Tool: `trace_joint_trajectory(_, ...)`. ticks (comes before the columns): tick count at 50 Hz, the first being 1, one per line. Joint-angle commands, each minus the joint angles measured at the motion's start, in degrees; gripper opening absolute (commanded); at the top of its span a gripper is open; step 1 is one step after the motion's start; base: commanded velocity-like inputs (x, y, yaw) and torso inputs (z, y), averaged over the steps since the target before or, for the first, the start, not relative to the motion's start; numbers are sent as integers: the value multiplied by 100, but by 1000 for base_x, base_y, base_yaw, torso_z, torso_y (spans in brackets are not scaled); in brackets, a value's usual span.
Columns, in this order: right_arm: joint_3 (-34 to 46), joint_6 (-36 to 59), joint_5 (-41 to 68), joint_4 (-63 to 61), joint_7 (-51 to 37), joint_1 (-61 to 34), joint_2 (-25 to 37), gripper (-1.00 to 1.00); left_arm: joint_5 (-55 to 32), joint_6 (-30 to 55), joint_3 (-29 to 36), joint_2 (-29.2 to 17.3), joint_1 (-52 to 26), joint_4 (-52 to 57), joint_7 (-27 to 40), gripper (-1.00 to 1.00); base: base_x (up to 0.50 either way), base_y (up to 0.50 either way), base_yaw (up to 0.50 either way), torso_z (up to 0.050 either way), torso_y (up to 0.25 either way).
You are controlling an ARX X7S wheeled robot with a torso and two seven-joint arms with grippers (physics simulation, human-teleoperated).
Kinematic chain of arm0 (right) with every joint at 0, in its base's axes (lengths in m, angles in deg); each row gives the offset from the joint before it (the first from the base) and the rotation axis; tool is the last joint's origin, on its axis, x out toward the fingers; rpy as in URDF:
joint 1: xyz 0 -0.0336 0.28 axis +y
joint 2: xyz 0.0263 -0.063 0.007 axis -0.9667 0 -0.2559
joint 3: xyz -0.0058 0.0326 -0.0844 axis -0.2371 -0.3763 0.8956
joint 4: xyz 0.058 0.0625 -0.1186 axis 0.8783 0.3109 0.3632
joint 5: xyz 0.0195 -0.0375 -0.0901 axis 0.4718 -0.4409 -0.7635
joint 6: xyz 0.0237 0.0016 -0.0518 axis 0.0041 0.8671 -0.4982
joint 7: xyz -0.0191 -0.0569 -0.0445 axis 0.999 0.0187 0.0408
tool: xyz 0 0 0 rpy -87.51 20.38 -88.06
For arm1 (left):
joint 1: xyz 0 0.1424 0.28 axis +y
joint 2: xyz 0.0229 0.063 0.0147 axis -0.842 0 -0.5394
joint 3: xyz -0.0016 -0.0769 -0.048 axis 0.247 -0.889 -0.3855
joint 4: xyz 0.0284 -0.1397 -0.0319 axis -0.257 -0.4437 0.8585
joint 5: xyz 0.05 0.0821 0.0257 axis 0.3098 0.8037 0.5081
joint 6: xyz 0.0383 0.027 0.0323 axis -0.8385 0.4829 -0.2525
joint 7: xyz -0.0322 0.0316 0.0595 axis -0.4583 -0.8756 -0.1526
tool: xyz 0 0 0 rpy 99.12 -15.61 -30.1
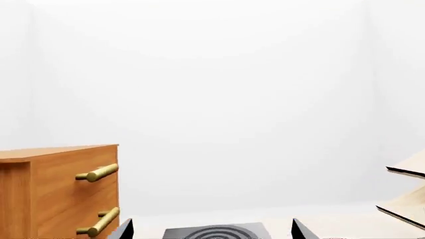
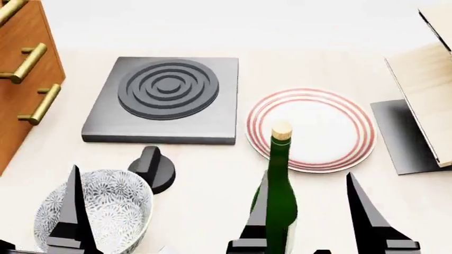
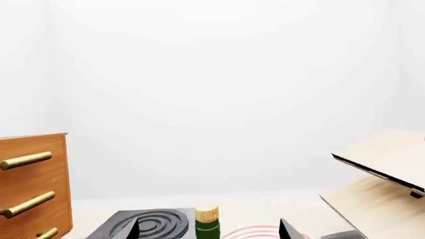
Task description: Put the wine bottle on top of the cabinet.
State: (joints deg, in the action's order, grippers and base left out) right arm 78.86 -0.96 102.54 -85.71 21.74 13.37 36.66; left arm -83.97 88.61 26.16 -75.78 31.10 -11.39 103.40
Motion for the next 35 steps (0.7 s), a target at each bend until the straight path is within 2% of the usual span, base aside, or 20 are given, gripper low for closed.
trace_joint_trajectory(1, 55, -23, 7, -2, -47, -8, 60, 100, -39, -6, 21, -58, -6, 7, 66, 100, 0, 500, 0, 0, 0)
trace_joint_trajectory(17, 65, -29, 124, -20, -111, -27, 123, 100, -91, -3, 72, -129, -30, 16, 155, 100, 0, 500, 0, 0, 0)
trace_joint_trajectory(35, -144, -18, 225, -32, -295, -61, 226, 100, -178, -20, 122, -191, -65, -56, 218, 100, 0, 0, 0, 0, 0)
